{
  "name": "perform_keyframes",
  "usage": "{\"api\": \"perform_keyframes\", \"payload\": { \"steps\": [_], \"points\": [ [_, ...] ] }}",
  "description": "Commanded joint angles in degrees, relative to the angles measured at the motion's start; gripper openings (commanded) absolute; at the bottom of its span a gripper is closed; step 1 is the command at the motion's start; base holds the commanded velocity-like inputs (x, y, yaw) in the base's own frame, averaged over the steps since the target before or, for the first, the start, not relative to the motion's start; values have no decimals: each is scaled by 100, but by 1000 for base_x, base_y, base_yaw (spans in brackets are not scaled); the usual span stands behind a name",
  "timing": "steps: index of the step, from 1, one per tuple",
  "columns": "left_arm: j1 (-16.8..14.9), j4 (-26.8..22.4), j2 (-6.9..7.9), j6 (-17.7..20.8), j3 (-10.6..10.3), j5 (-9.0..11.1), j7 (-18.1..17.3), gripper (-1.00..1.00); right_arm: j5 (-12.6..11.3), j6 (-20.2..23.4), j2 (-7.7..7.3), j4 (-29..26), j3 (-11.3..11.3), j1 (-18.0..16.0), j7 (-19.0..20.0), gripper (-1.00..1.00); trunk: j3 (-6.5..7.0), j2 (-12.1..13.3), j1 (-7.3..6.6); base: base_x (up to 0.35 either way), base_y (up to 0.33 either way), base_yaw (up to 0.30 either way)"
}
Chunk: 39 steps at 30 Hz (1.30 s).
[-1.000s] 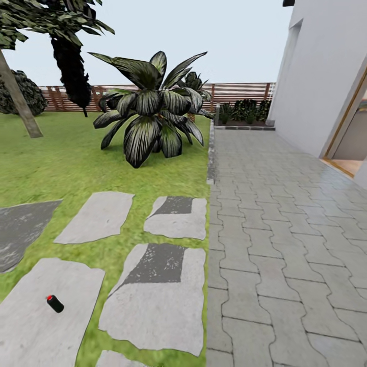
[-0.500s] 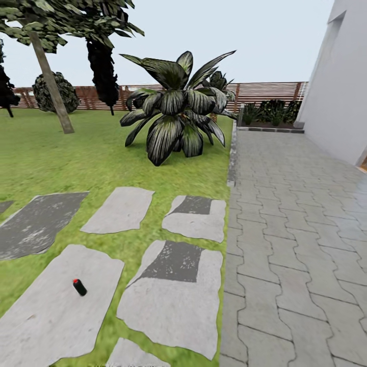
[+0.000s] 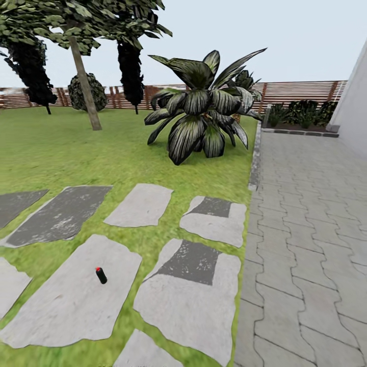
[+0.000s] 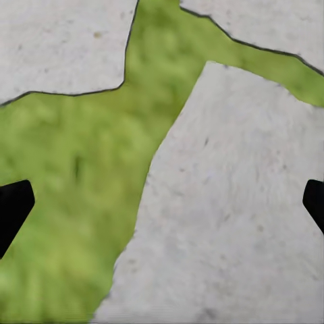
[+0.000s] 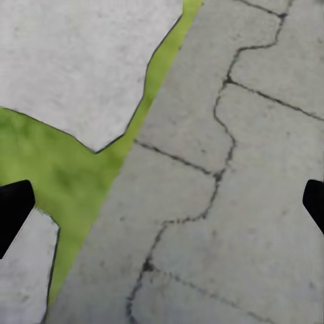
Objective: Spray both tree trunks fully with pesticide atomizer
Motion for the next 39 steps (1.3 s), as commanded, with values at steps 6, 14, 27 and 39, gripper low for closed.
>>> {"api": "perform_keyframes", "payload": {
  "steps": [6, 14, 27, 39],
  "points": [
    [-4, 7, 0, -20, -5, 6, 12, 100, 4, -17, -1, 2, 3, -1, -2, 100, -5, -2, 0, 145, -118, 277],
    [-4, 7, 0, -22, -5, 6, 12, 100, 4, -17, -1, 2, 3, -1, -2, 100, -5, -2, 0, 227, -202, 277],
    [-4, 7, 2, -22, -5, 6, 12, 100, 4, -17, 1, 2, 3, -1, -2, 100, -5, -2, 0, 201, -260, 277],
    [-4, 7, 0, -22, -5, 6, 12, 100, 4, -17, 2, 2, 3, -1, -2, 100, -5, -2, 0, 230, -259, 277]
  ]
}}
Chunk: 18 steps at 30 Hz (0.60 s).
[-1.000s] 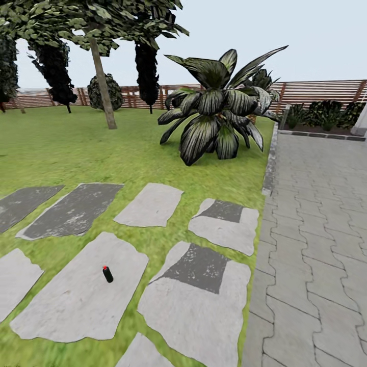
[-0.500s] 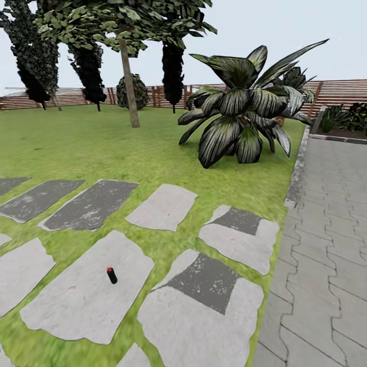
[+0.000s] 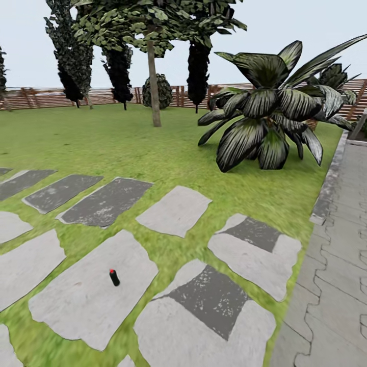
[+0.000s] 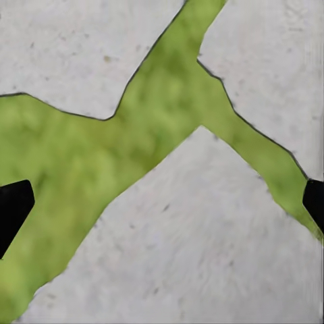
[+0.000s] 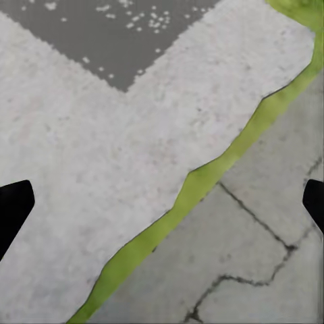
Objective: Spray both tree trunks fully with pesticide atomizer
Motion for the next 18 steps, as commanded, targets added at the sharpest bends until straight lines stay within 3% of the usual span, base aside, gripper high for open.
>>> {"api": "perform_keyframes", "payload": {
  "steps": [1, 18],
  "points": [
    [-4, 6, 0, -20, -5, 6, 14, 100, 4, -17, 0, 4, 2, -2, -2, 100, -5, -2, 1, 233, -256, 277],
    [-4, 6, 1, -20, -5, 6, 14, 100, 4, -17, 1, 4, 2, -2, -1, 100, -5, -2, 1, 210, -255, 277]
  ]
}}
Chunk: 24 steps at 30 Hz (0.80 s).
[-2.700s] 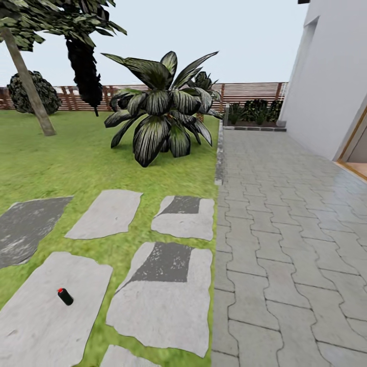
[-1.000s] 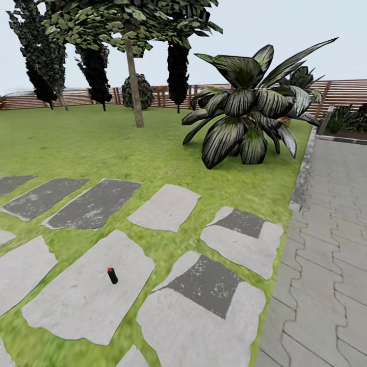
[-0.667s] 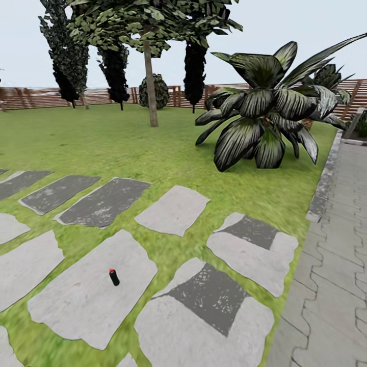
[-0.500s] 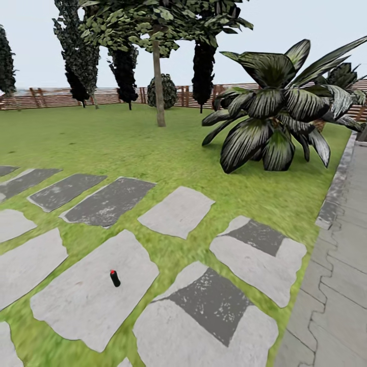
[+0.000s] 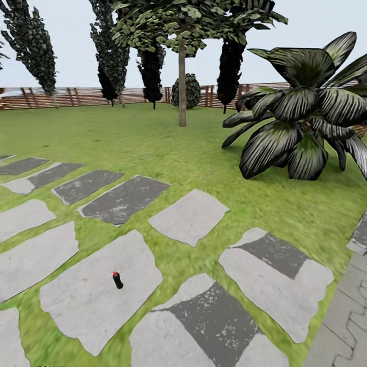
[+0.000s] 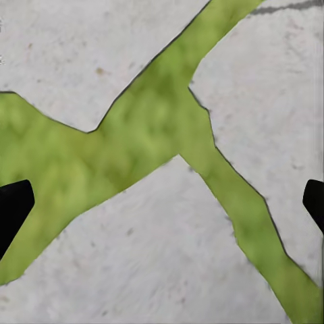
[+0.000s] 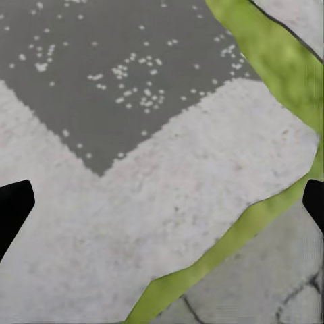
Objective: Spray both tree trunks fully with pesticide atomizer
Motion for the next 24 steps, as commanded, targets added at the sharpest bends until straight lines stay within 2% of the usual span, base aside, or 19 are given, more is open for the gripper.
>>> {"api": "perform_keyframes", "payload": {
  "steps": [1, 8, 24],
  "points": [
    [-4, 6, -1, -20, -5, 6, 13, 100, 4, -17, -1, 4, 2, -2, -2, 100, -5, -2, 1, 179, -184, 277],
    [-4, 6, -1, -20, -5, 6, 13, 100, 4, -17, -3, 4, 2, -2, 0, 100, -5, -2, 1, 119, -68, 277],
    [-4, 15, -1, -20, -5, 6, 13, 100, 4, -17, 2, 4, 2, -2, -2, 100, -5, -2, 1, 2, -1, 277]
  ]
}}
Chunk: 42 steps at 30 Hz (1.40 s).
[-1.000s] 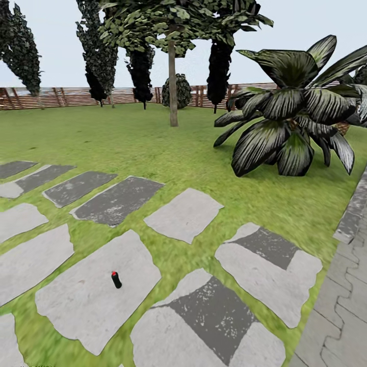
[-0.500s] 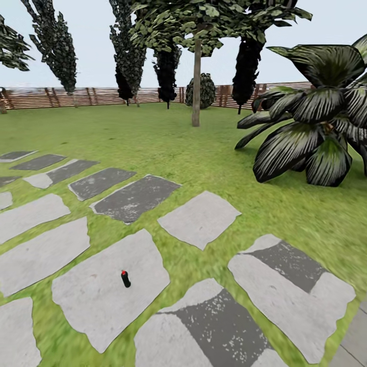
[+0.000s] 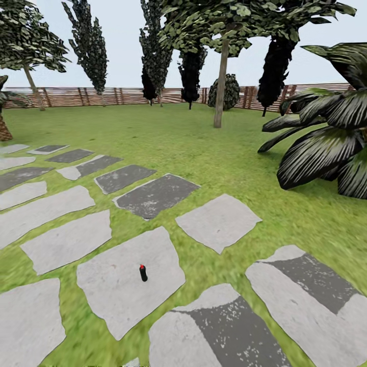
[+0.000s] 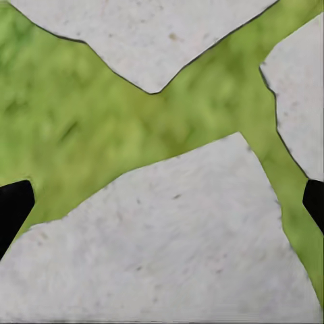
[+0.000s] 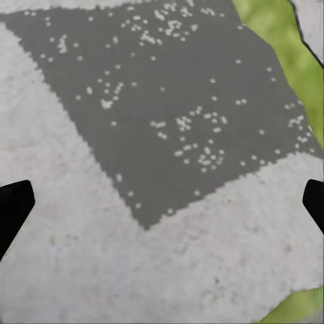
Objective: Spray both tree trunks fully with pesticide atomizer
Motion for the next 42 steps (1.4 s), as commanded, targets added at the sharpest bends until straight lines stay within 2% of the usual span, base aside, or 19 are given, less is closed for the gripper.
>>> {"api": "perform_keyframes", "payload": {
  "steps": [1, 9, 34, 42],
  "points": [
    [-4, 7, 0, -20, -5, 6, 12, 100, 4, -17, -1, 2, 3, -1, -2, 100, -5, -2, -1, 0, 0, 277],
    [-4, 7, 0, -24, -5, 6, 12, 100, 4, -17, -1, 2, 3, -1, -2, 100, -5, -2, -1, 0, -132, 277],
    [-4, -2, 0, -27, -5, 6, 12, 100, 4, -17, -1, 2, 3, -1, 9, 100, -6, -2, -1, 0, -270, 276],
    [-4, -2, 0, -27, -5, 6, 12, 100, 13, -17, -1, 2, 11, -1, 33, 100, -9, -2, -1, 0, -270, 49]
  ]
}}
